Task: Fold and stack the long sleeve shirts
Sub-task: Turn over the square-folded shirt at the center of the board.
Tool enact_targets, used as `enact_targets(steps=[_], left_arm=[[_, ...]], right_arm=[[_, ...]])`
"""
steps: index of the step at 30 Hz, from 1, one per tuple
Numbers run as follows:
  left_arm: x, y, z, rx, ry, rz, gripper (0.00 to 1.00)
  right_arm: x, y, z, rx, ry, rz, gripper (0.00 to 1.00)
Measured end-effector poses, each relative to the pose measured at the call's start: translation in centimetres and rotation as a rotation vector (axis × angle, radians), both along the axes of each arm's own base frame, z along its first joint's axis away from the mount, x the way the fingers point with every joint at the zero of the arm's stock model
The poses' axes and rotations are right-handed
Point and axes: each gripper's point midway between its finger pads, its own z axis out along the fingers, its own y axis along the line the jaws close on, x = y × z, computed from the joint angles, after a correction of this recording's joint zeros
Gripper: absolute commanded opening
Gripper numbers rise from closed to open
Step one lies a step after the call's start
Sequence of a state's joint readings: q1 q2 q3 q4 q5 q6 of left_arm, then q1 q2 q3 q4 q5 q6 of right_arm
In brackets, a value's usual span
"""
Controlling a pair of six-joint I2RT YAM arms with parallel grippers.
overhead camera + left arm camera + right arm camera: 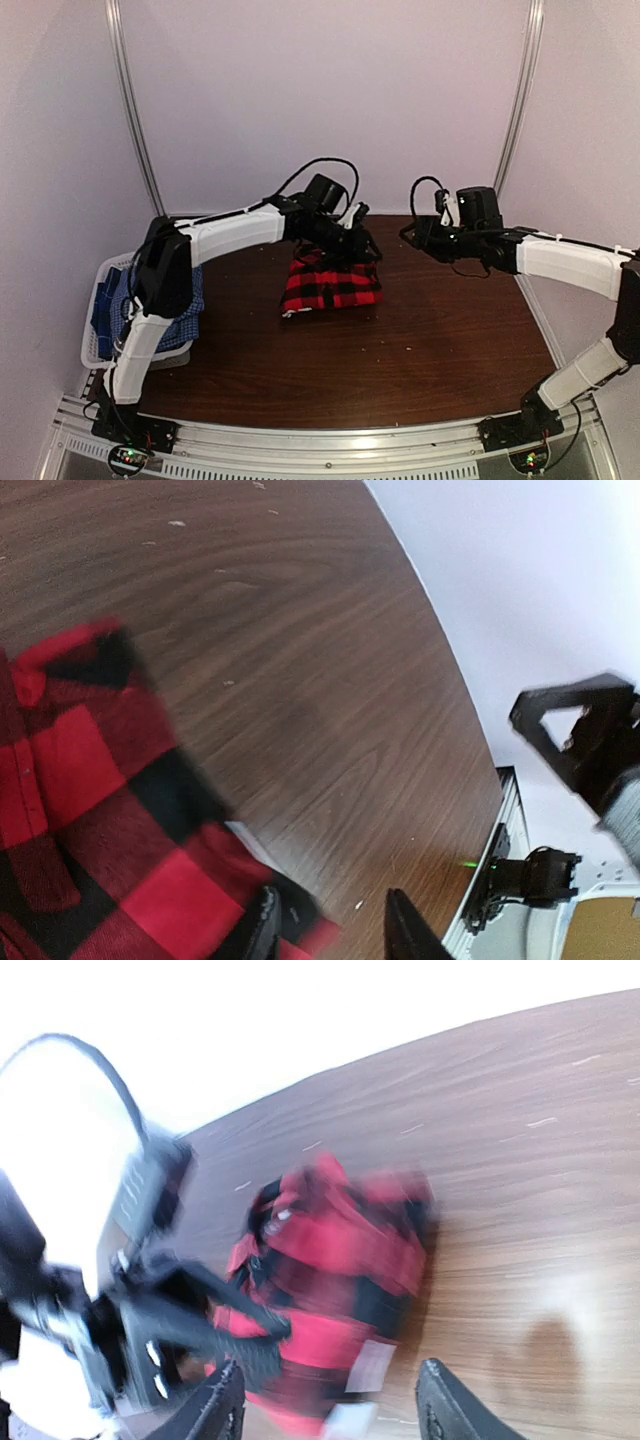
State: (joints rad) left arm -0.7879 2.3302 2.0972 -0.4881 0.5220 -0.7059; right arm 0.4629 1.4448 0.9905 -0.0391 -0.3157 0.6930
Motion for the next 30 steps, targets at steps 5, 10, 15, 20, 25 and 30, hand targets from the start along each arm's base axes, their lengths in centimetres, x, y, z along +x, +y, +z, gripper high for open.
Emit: enact_targets(steps=[5,10,15,20,25,30], left_arm=[[-4.3,-5.6,-3.2,0.010,0.035,-0.083,0.58],[-3.1,-1.9,-2.4,0.048,0.025,-0.004,0.57],[1.3,8.3,-0.9,0.091,-0.001,0.200,0.57],[3.9,17.1,-3.5,0.153,0.023,0.362,0.58],[2.5,19.5,-7.8,0.222,0.090,0.369,0.62],[2.5,18.9,-9.3,0.218,0.096,0.344,0.64]], right_arm=[[-1.4,-3.2,-1.2,-0.078,0.017,-0.051,0.68],[-2.2,-2.7,-6.0,-0.145,0.118,-0.017,0.70],[-2.4,-1.6,-10.4,-0.212,0.201,0.033,0.70],[-1.2,-0.3,-13.2,-0.255,0.250,0.070,0.68],[1.1,1.0,-13.9,-0.272,0.243,0.087,0.67],[2.9,2.1,-14.7,-0.293,0.242,0.097,0.66]])
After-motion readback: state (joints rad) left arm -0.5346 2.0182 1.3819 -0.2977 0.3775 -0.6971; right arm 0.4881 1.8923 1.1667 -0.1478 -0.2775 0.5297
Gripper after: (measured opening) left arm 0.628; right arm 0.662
